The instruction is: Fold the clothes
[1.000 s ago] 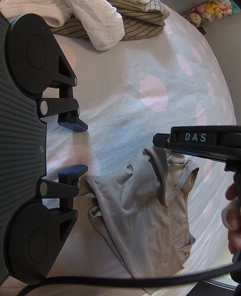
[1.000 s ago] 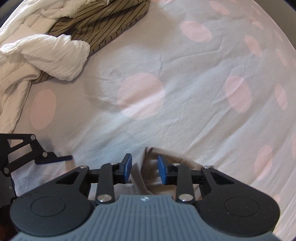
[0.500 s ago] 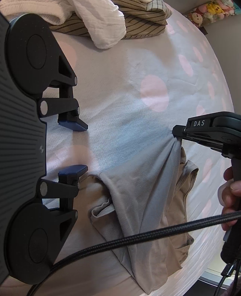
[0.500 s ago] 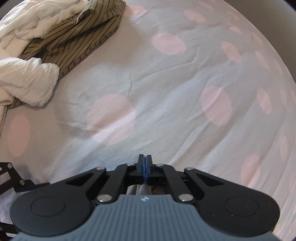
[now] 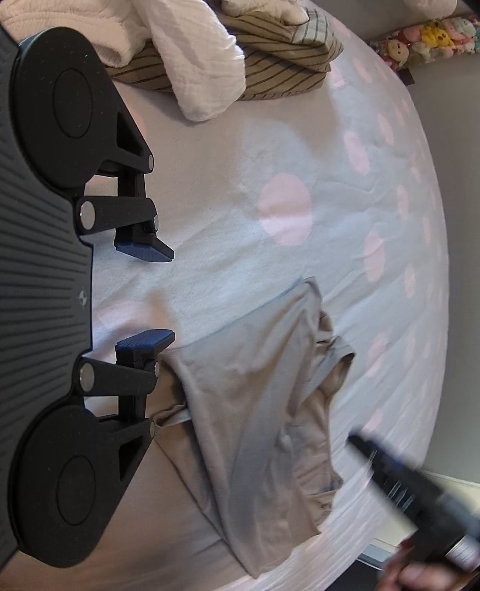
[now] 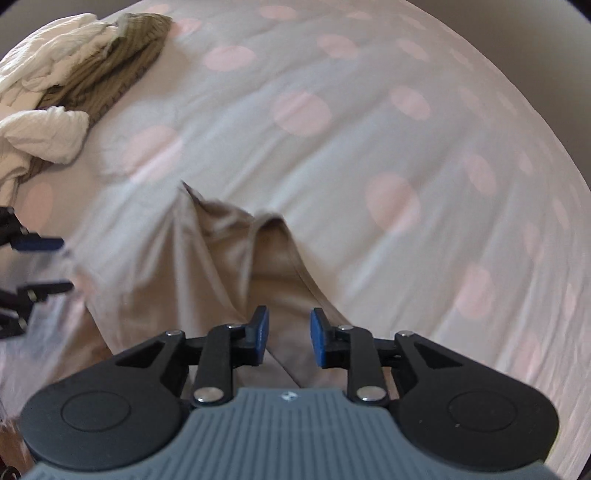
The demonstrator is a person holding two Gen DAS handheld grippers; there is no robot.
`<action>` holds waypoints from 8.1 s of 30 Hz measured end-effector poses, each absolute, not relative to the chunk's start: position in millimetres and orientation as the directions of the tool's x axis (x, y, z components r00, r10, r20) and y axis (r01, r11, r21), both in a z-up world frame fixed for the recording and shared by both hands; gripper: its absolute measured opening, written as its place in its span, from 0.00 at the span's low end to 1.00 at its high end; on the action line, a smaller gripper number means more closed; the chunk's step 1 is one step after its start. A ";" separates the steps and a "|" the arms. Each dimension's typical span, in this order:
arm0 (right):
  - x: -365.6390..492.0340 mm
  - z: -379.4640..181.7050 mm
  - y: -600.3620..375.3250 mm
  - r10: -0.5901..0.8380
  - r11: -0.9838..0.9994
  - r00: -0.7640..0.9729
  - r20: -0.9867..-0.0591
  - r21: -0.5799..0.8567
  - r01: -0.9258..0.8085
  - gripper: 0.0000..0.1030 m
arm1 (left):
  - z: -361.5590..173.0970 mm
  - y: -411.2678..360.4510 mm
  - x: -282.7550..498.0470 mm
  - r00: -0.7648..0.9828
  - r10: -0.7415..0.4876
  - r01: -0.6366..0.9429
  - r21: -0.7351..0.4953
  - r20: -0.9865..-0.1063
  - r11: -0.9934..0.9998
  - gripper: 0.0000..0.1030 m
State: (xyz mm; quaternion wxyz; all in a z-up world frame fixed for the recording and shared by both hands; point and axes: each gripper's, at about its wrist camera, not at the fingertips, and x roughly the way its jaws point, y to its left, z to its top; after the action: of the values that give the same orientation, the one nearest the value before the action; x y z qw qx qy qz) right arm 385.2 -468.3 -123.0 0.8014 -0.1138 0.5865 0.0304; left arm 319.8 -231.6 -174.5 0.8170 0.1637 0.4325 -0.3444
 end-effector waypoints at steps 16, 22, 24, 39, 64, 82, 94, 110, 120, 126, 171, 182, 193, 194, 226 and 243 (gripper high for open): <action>234.5 -182.7 -649.0 -0.187 0.937 0.269 -0.945 -0.090 0.336 0.31 | -186.6 -259.6 311.3 0.378 -0.408 0.747 0.013 -0.831 0.665 0.37; 225.3 -186.0 -649.4 -0.185 0.939 0.307 -0.934 -0.076 0.335 0.07 | -190.7 -260.7 313.8 0.355 -0.419 0.749 -0.013 -0.836 0.662 0.32; 220.2 -179.7 -646.2 -0.216 0.936 0.330 -0.919 -0.098 0.339 0.02 | -191.9 -261.3 314.3 0.349 -0.421 0.751 -0.020 -0.837 0.661 0.23; 209.7 -180.2 -663.3 -0.195 0.925 0.444 -0.874 -0.014 0.379 0.19 | -182.3 -261.3 302.3 0.348 -0.420 0.776 0.006 -0.838 0.631 0.02; 209.7 -196.6 -649.5 -0.230 0.908 0.432 -0.872 -0.033 0.417 0.03 | -194.8 -273.6 283.4 0.445 -0.389 0.825 0.200 -0.807 0.528 0.03; 194.4 -180.8 -662.7 -0.293 0.859 0.494 -0.819 0.001 0.511 0.11 | -195.9 -271.9 290.0 0.415 -0.372 0.811 0.152 -0.830 0.565 0.03; 157.1 -205.9 -638.7 -0.160 0.824 0.526 -0.835 0.181 0.537 0.01 | -194.8 -273.4 287.6 0.425 -0.364 0.809 0.169 -0.829 0.563 0.03; 139.7 -213.3 -648.6 -0.207 0.802 0.461 -0.863 0.121 0.585 0.01 | -194.7 -267.3 283.3 0.420 -0.330 0.803 0.176 -0.845 0.570 0.03; 73.0 -182.4 -618.4 -0.155 0.829 0.473 -0.868 0.145 0.539 0.29 | -173.2 -222.2 253.6 0.367 -0.382 0.702 -0.016 -0.848 0.712 0.33; 15.0 -184.7 -567.8 -0.056 0.872 0.436 -0.898 0.169 0.459 0.32 | -152.1 -192.3 217.1 0.284 -0.435 0.655 -0.158 -0.855 0.739 0.41; -105.2 -168.6 -548.1 0.098 0.798 0.642 -0.760 0.445 0.406 0.03 | -139.1 -139.0 169.2 0.132 -0.506 0.594 -0.341 -0.853 0.729 0.02; -73.5 -186.9 -559.2 -0.014 0.775 0.620 -0.785 0.383 0.503 0.03 | -149.2 -190.8 182.3 0.270 -0.341 0.654 -0.088 -0.901 0.751 0.03; -81.8 -159.3 -544.0 -0.032 0.830 0.688 -0.725 0.364 0.422 0.11 | -108.7 -191.0 149.1 0.366 -0.397 0.785 0.049 -0.842 0.618 0.27; -78.5 -155.3 -539.2 -0.024 0.853 0.685 -0.728 0.343 0.395 0.12 | -107.2 -196.9 142.2 0.360 -0.393 0.820 0.087 -0.846 0.565 0.27; -18.2 -226.6 -467.8 -0.089 0.928 0.330 -0.940 -0.199 -0.316 0.51 | -200.6 -209.2 129.0 0.191 -0.201 0.982 0.188 -0.961 0.033 0.50; -45.0 -187.1 -471.4 -0.169 0.917 0.439 -0.882 -0.304 -0.258 0.03 | -147.7 -202.9 125.7 0.276 -0.257 0.957 0.239 -0.926 0.165 0.05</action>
State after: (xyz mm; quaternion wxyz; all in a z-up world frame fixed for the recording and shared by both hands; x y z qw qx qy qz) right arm -45.0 -471.4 -187.1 0.8240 -0.2016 0.5288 0.0271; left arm 125.7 -202.9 -147.7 0.6580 0.4527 0.3865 -0.4612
